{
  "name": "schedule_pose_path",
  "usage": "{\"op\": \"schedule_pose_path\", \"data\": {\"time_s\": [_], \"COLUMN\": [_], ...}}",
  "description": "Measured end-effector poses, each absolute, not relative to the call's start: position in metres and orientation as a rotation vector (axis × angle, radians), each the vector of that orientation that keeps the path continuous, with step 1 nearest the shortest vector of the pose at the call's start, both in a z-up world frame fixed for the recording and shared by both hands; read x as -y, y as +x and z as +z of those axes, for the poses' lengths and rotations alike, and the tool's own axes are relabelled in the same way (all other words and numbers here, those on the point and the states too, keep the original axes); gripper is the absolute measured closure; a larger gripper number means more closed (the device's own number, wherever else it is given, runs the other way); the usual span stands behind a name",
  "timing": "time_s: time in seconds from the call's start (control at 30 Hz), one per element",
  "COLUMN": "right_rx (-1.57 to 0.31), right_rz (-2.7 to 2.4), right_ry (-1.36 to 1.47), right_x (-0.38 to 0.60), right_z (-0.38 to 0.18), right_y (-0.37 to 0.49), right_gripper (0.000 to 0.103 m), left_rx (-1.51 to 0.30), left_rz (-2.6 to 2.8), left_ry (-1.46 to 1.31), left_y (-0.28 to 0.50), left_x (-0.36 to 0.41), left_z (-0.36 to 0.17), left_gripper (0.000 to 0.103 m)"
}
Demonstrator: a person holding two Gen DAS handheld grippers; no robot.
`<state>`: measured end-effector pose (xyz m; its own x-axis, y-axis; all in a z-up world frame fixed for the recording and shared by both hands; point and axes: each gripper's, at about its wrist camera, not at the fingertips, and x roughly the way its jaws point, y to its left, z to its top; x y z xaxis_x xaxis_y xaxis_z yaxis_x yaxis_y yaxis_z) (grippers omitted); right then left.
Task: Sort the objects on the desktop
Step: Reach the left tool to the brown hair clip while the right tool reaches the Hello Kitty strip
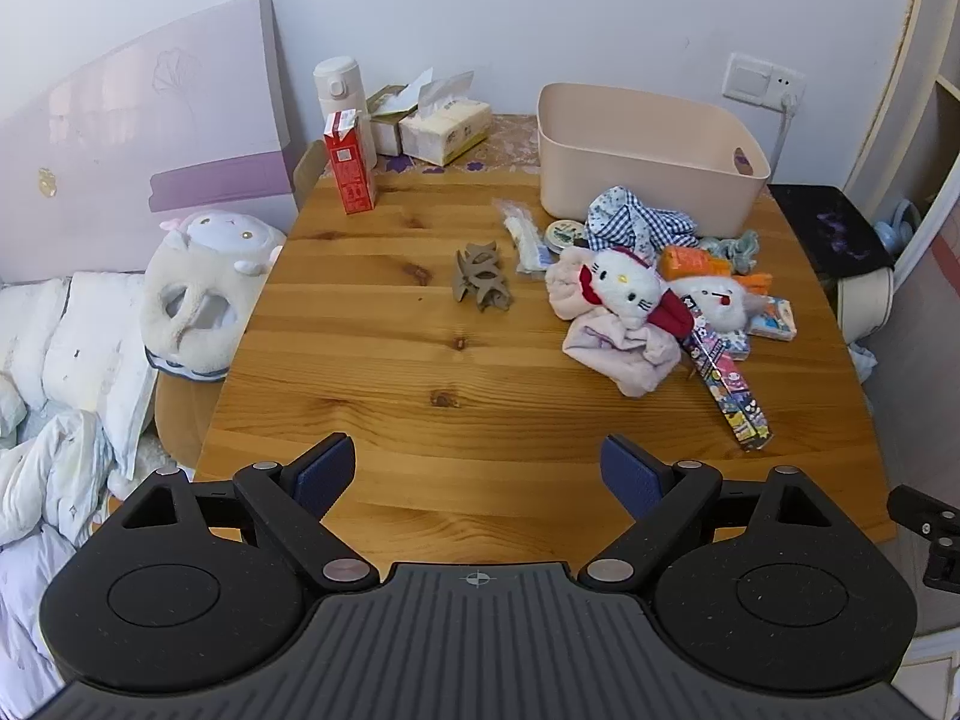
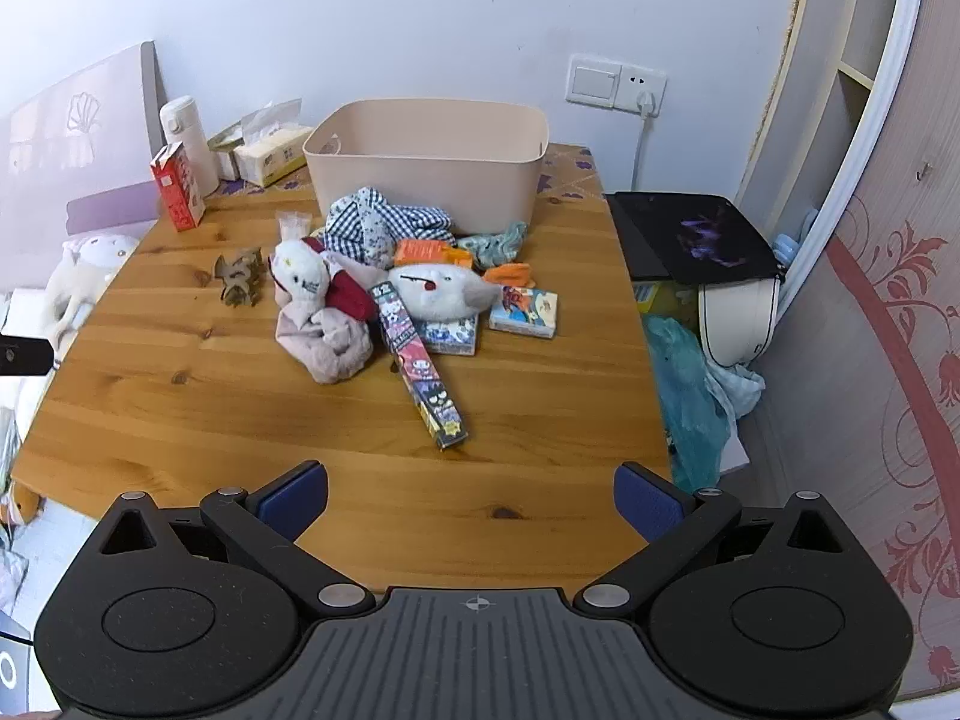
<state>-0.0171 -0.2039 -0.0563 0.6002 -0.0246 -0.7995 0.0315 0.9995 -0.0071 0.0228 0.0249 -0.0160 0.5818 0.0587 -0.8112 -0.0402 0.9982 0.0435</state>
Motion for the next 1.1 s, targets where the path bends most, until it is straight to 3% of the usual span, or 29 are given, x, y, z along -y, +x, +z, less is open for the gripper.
{"op": "schedule_pose_path", "data": {"time_s": [0.67, 1.1], "right_rx": [-0.921, -0.969], "right_rz": [0.024, -0.021], "right_ry": [-0.032, -0.073], "right_x": [0.199, 0.188], "right_z": [-0.088, -0.122], "right_y": [0.05, 0.107], "right_gripper": [0.0, 0.0], "left_rx": [-0.972, -1.026], "left_rz": [0.039, 0.046], "left_ry": [0.038, 0.093], "left_y": [0.135, 0.231], "left_x": [-0.049, -0.073], "left_z": [-0.05, -0.105], "left_gripper": [0.013, 0.013]}}
